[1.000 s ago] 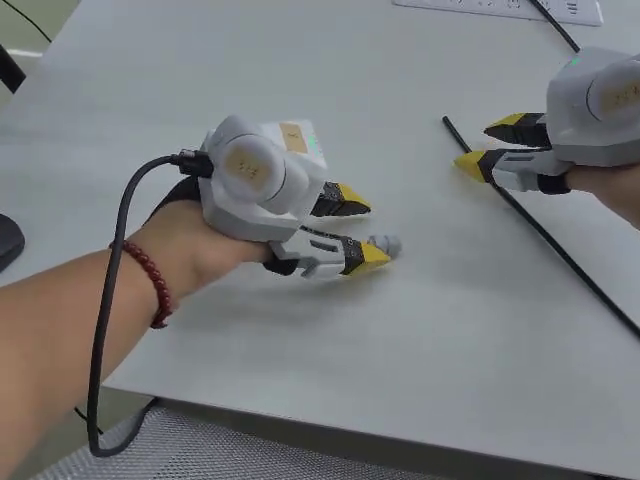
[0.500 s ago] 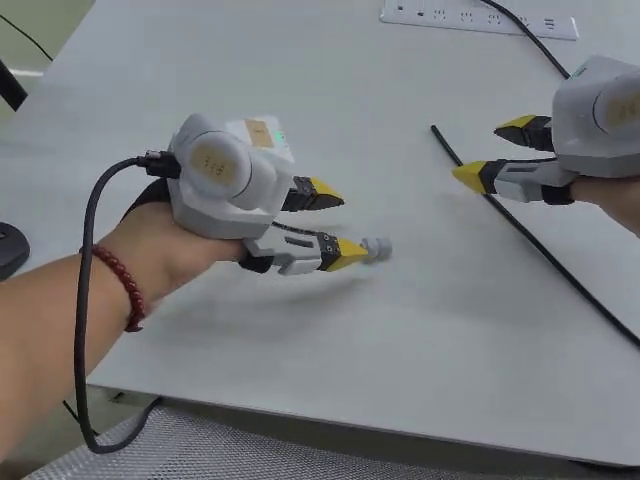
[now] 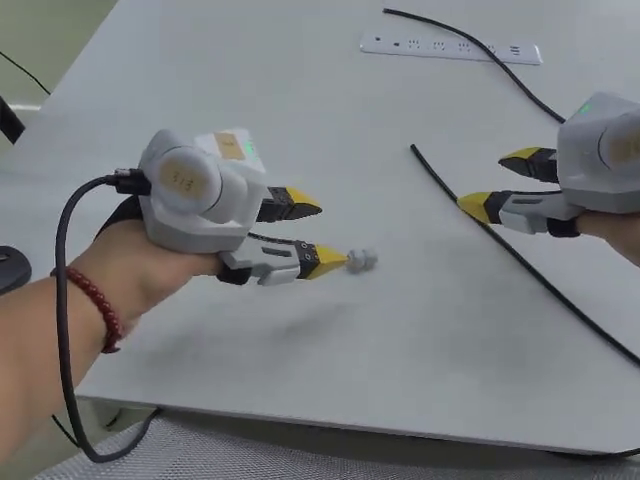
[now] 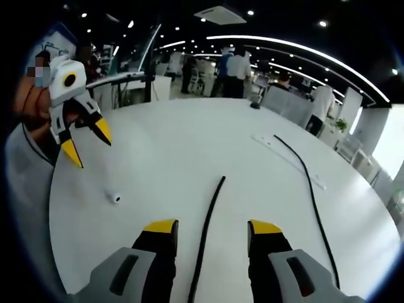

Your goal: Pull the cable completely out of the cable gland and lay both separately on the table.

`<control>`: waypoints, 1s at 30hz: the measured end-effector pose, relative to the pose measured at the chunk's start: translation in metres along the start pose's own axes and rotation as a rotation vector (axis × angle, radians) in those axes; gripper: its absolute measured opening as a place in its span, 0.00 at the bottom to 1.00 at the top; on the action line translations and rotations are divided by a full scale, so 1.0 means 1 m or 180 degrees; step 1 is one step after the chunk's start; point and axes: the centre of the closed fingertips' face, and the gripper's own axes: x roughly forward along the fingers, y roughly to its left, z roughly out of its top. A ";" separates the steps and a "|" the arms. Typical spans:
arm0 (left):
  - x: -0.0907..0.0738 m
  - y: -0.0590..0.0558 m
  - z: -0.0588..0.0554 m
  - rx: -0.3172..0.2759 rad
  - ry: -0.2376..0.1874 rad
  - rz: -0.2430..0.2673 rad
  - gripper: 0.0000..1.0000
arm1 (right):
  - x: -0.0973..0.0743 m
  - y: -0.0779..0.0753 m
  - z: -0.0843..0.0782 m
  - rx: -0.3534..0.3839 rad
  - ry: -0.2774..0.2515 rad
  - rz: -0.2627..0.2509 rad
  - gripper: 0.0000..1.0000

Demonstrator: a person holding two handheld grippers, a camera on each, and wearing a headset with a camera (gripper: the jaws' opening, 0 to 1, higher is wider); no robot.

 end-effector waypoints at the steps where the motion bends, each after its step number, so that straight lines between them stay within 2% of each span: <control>1: -0.003 -0.001 0.004 0.0010 -0.0029 0.0017 0.38 | -0.005 0.000 -0.001 0.0010 0.0003 -0.0031 0.41; 10: -0.022 -0.009 0.024 0.0064 -0.0138 0.0114 0.38 | -0.055 0.005 -0.006 0.0042 -0.0069 -0.0213 0.42; 14: -0.030 -0.016 0.030 0.0051 -0.0190 0.0160 0.38 | -0.075 0.009 -0.010 0.0154 -0.0131 -0.0280 0.43; 21: -0.044 -0.025 0.035 0.0006 -0.0270 0.0263 0.38 | -0.108 0.018 -0.016 0.0201 -0.0202 -0.0383 0.47; 30: -0.058 -0.032 0.035 -0.0084 -0.0347 0.0388 0.40 | -0.139 0.031 -0.026 0.0368 -0.0313 -0.0493 0.49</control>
